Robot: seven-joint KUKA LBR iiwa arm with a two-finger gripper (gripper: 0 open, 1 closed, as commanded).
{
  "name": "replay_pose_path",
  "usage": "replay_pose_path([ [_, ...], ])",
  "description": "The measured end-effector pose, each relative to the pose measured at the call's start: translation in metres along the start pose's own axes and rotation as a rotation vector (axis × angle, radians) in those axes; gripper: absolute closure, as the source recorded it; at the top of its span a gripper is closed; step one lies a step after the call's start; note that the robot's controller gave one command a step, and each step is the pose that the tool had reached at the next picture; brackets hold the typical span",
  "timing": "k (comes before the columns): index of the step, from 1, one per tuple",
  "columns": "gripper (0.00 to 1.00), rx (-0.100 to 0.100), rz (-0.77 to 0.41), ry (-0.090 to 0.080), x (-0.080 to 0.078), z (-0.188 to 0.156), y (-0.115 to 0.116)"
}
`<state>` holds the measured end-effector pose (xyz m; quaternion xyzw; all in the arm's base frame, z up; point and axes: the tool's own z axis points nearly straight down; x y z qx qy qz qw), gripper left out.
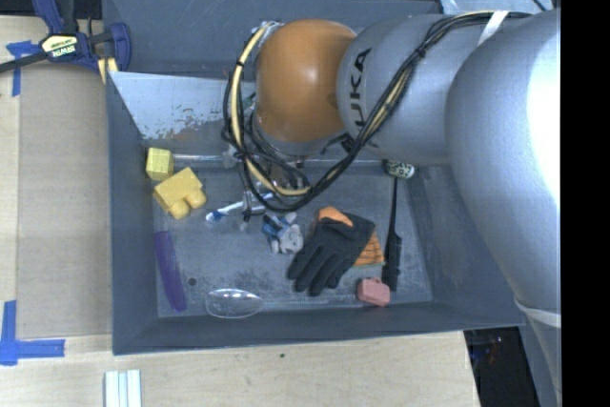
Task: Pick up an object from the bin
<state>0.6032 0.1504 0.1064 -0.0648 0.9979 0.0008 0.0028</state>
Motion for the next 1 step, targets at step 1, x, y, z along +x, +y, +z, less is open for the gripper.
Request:
replay_pose_path([
  [1,0.00,-0.006,0.138,-0.011,0.0048,0.0370,0.0052],
])
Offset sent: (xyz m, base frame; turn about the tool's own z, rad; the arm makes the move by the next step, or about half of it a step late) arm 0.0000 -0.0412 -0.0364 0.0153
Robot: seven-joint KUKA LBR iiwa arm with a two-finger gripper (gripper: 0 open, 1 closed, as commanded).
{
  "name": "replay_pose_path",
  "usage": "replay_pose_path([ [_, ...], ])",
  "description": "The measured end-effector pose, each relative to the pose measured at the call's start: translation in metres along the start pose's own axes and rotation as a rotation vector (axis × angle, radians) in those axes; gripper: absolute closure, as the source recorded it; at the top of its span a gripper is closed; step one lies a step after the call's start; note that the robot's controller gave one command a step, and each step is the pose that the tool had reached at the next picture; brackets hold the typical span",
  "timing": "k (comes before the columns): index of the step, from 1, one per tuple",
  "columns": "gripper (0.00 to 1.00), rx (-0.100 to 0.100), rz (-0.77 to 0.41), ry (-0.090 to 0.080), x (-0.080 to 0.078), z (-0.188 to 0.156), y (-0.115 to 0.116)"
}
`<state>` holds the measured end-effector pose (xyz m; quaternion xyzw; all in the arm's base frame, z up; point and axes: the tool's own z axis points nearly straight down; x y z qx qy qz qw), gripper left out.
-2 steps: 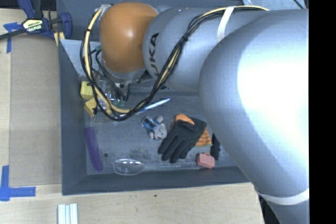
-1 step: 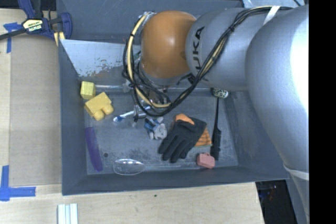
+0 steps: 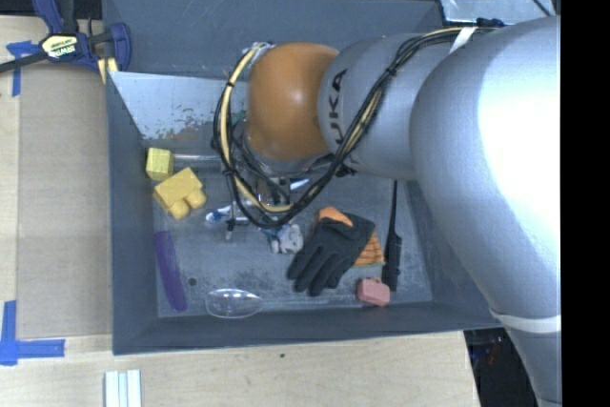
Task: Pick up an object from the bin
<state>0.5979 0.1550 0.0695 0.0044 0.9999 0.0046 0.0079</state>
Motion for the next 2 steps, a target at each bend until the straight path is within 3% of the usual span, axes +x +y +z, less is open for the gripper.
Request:
replay_pose_path([
  [1,1.00,0.007,-0.121,0.002,-0.0074,-0.0026,-0.0467],
  [2,1.00,0.007,-0.120,0.002,-0.0074,-0.0026,-0.0466],
])
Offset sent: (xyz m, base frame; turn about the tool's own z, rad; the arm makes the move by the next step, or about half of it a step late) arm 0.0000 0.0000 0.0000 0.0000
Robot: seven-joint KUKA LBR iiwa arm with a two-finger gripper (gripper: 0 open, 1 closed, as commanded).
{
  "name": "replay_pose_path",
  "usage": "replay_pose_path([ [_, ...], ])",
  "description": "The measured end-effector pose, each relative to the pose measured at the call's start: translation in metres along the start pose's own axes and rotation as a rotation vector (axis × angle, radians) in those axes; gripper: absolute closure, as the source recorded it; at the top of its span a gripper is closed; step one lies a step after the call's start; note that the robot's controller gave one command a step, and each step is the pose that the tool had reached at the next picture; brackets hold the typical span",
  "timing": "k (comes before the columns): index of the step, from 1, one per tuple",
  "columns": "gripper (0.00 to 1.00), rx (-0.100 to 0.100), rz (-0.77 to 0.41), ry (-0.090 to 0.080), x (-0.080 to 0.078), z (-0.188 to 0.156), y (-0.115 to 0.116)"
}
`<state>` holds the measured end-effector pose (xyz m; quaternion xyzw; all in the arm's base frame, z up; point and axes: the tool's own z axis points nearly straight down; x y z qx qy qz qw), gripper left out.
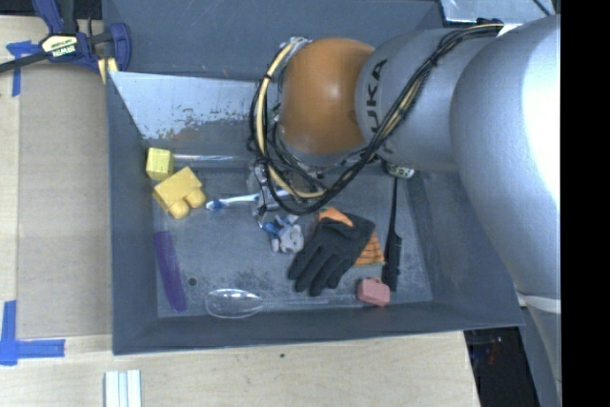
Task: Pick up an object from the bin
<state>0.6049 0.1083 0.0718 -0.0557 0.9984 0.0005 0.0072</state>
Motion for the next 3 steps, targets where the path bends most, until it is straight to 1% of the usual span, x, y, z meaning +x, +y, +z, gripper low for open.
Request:
replay_pose_path([
  [1,1.00,0.000,0.001,0.007,0.002,-0.037,0.000],
  [2,1.00,0.000,0.001,0.000,0.000,-0.064,0.000],
  [3,1.00,0.000,0.002,0.003,0.001,-0.084,0.000],
])
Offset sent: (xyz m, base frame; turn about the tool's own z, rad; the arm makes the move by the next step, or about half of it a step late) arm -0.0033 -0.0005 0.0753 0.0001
